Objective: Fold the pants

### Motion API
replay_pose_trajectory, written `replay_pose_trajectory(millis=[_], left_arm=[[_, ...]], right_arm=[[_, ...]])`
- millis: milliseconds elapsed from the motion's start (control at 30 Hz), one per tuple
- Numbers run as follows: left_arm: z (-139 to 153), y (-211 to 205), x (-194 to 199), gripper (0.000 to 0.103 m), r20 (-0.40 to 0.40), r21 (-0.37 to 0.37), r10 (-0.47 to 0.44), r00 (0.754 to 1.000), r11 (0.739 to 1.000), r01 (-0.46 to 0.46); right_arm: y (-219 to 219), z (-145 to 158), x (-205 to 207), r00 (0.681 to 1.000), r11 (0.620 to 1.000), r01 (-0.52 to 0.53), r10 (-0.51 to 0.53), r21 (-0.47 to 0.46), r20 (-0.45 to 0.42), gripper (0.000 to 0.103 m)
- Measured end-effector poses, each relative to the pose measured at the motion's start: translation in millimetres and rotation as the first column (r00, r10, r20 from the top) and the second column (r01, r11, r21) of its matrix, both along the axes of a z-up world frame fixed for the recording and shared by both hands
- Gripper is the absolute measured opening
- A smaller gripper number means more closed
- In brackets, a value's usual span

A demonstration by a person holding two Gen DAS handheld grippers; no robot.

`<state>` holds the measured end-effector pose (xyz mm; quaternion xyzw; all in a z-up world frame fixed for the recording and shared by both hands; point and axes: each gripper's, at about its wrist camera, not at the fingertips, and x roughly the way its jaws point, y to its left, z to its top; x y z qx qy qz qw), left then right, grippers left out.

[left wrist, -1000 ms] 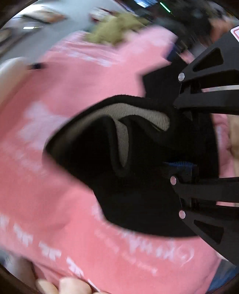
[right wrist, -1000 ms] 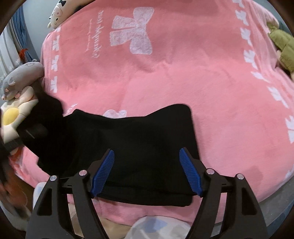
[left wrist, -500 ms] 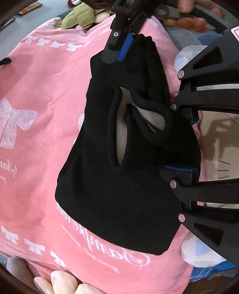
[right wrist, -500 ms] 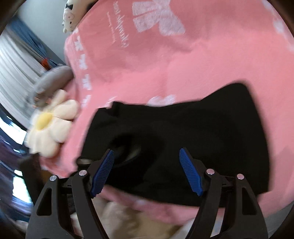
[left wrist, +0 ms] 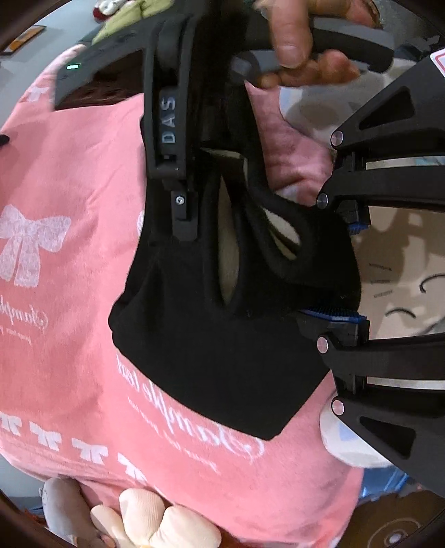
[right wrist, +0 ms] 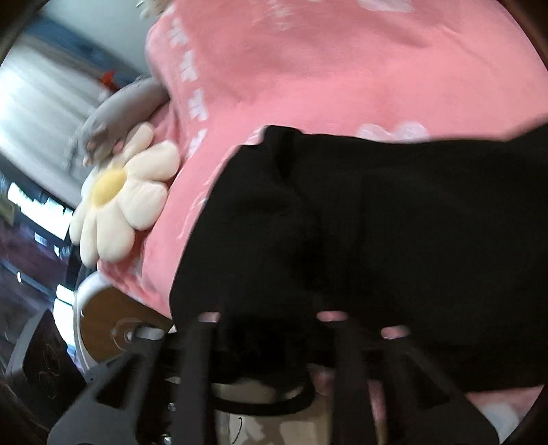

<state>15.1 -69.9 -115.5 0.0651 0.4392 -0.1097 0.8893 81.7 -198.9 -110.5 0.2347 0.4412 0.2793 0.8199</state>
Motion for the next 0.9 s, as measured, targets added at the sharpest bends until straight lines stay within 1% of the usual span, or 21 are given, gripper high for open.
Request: replay_pose_trajectory(millis=[67, 100, 133, 167, 200, 233, 267, 300, 333, 367, 400, 467, 533, 567, 633, 700, 767, 800, 833, 867, 900], left_arm=[[6, 2, -3, 0.032, 0.001, -0.017, -0.014, 1.0, 1.0, 0.014], [11, 3, -6, 0.034, 0.02, -0.026, -0.025, 1.0, 0.999, 0.025], [17, 2, -11, 0.062, 0.041, -0.024, -0.033, 0.999, 0.999, 0.034], [21, 3, -16, 0.09, 0.062, -0.052, -0.046, 0.997, 0.997, 0.05], [25, 7, -24, 0.091, 0.103, -0.099, -0.057, 0.993, 0.993, 0.067], [25, 8, -28, 0.091, 0.123, -0.116, -0.058, 0.991, 0.991, 0.073], [23, 8, -30, 0.091, 0.121, -0.117, -0.059, 0.991, 0.99, 0.073], [19, 7, -28, 0.091, 0.1, -0.118, -0.059, 0.993, 0.99, 0.071], [14, 6, -24, 0.091, 0.059, -0.121, -0.056, 0.997, 0.991, 0.063], [12, 7, -21, 0.091, 0.043, -0.123, -0.046, 0.998, 0.991, 0.051], [11, 9, -19, 0.091, 0.034, -0.127, -0.029, 0.999, 0.991, 0.033], [12, 17, -13, 0.091, 0.035, -0.126, 0.018, 0.999, 0.992, -0.014], [14, 25, -7, 0.091, 0.045, -0.117, 0.057, 0.997, 0.992, -0.051], [14, 27, -2, 0.091, 0.05, -0.104, 0.076, 0.996, 0.992, -0.07], [16, 30, 5, 0.091, 0.063, -0.087, 0.092, 0.994, 0.992, -0.086], [20, 30, 12, 0.091, 0.082, -0.067, 0.12, 0.989, 0.991, -0.114], [24, 32, 16, 0.091, 0.086, -0.062, 0.147, 0.985, 0.988, -0.142], [26, 36, 22, 0.091, 0.084, -0.064, 0.163, 0.983, 0.985, -0.157], [28, 41, 25, 0.091, 0.082, -0.073, 0.182, 0.98, 0.982, -0.176], [31, 42, 25, 0.091, 0.083, -0.079, 0.2, 0.976, 0.978, -0.194], [33, 46, 26, 0.091, 0.087, -0.082, 0.217, 0.972, 0.974, -0.211]], right_arm=[[0, 22, -1, 0.998, 0.999, -0.033, 0.035, -0.034, 0.057, 0.015], [-2, 41, 0, 0.993, 0.996, -0.057, 0.064, -0.074, 0.099, 0.015], [-8, 57, 1, 0.989, 0.993, -0.051, 0.065, -0.11, 0.132, 0.015], [-16, 70, 3, 0.985, 0.989, -0.038, 0.061, -0.142, 0.16, 0.015], [-30, 83, 10, 0.982, 0.984, -0.028, 0.06, -0.174, 0.177, 0.015], [-40, 86, 16, 0.983, 0.979, -0.03, 0.065, -0.201, 0.17, 0.021], [-51, 85, 23, 0.986, 0.97, -0.022, 0.062, -0.243, 0.157, 0.036], [-62, 77, 29, 0.987, 0.946, 0.02, 0.033, -0.324, 0.155, 0.048], [-75, 66, 34, 0.984, 0.9, 0.114, -0.045, -0.421, 0.17, 0.063], [-90, 53, 34, 0.975, 0.851, 0.207, -0.136, -0.483, 0.178, 0.063], [-108, 42, 28, 0.965, 0.833, 0.26, -0.214, -0.488, 0.15, 0.063], [-136, 32, 2, 0.953, 0.891, 0.302, -0.276, -0.338, 0.123, 0.063], [-143, 18, -29, 0.956, 0.942, 0.292, -0.281, -0.166, 0.087, 0.063], [-137, 9, -38, 0.961, 0.95, 0.276, -0.27, -0.143, 0.057, 0.063], [-125, -5, -46, 0.967, 0.954, 0.254, -0.254, -0.158, 0.024, 0.063], [-108, -22, -42, 0.973, 0.962, 0.226, -0.231, -0.153, -0.013, 0.062], [-94, -34, -33, 0.978, 0.972, 0.201, -0.205, -0.122, -0.027, 0.056], [-84, -37, -27, 0.982, 0.973, 0.187, -0.19, -0.138, -0.012, 0.049], [-80, -38, -22, 0.985, 0.974, 0.17, -0.172, -0.149, -0.006, 0.029], [-76, -34, -18, 0.988, 0.978, 0.153, -0.155, -0.144, -0.001, 0.029], [-74, -16, -19, 0.988, 0.977, 0.154, -0.148, -0.148, 0.053, 0.029]])
